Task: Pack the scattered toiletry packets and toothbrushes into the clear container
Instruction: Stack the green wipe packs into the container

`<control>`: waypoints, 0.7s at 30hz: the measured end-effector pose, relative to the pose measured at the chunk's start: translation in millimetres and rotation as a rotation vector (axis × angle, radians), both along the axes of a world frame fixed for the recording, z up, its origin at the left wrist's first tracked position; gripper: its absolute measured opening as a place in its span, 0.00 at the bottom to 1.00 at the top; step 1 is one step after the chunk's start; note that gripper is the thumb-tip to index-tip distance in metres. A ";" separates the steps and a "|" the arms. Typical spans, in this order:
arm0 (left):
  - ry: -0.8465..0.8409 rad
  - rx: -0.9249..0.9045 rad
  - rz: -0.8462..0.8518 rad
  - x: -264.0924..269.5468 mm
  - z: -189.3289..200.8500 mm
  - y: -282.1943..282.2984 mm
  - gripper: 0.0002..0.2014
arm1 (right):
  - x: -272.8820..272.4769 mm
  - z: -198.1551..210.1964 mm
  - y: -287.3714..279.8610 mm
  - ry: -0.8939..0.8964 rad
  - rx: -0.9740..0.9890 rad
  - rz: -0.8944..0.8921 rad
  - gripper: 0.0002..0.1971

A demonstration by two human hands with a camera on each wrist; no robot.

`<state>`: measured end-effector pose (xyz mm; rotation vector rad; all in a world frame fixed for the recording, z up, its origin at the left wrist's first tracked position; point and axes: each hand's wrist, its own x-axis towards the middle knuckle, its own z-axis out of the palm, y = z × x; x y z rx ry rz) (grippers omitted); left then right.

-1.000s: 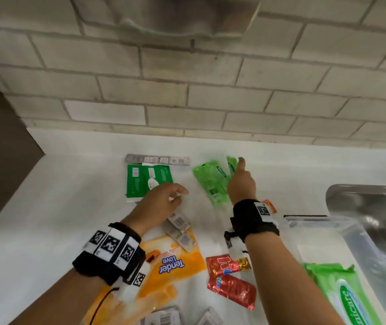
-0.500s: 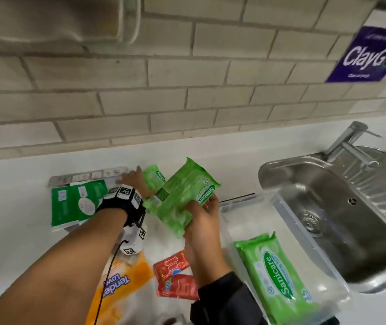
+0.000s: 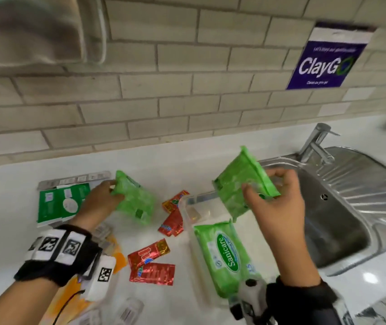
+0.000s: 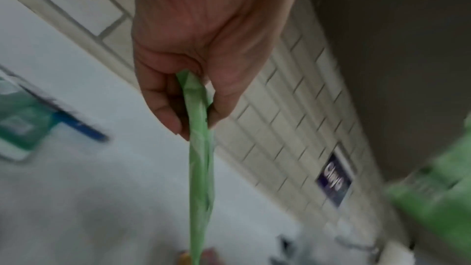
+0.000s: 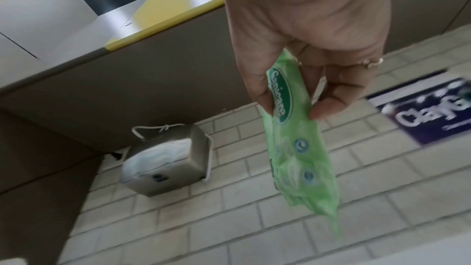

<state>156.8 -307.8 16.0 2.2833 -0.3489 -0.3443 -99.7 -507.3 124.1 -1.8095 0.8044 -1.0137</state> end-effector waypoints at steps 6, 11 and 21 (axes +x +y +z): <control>-0.347 -0.400 -0.310 -92.5 110.9 -27.8 0.20 | -46.2 -4.2 -50.7 0.026 -0.018 -0.089 0.23; -0.414 -0.237 -0.849 -152.8 140.1 -77.2 0.09 | -70.2 -11.5 -63.9 0.015 0.015 0.010 0.23; -0.396 0.445 -1.221 -191.8 63.2 -147.3 0.22 | -79.5 -46.7 -54.8 0.350 -0.171 0.264 0.25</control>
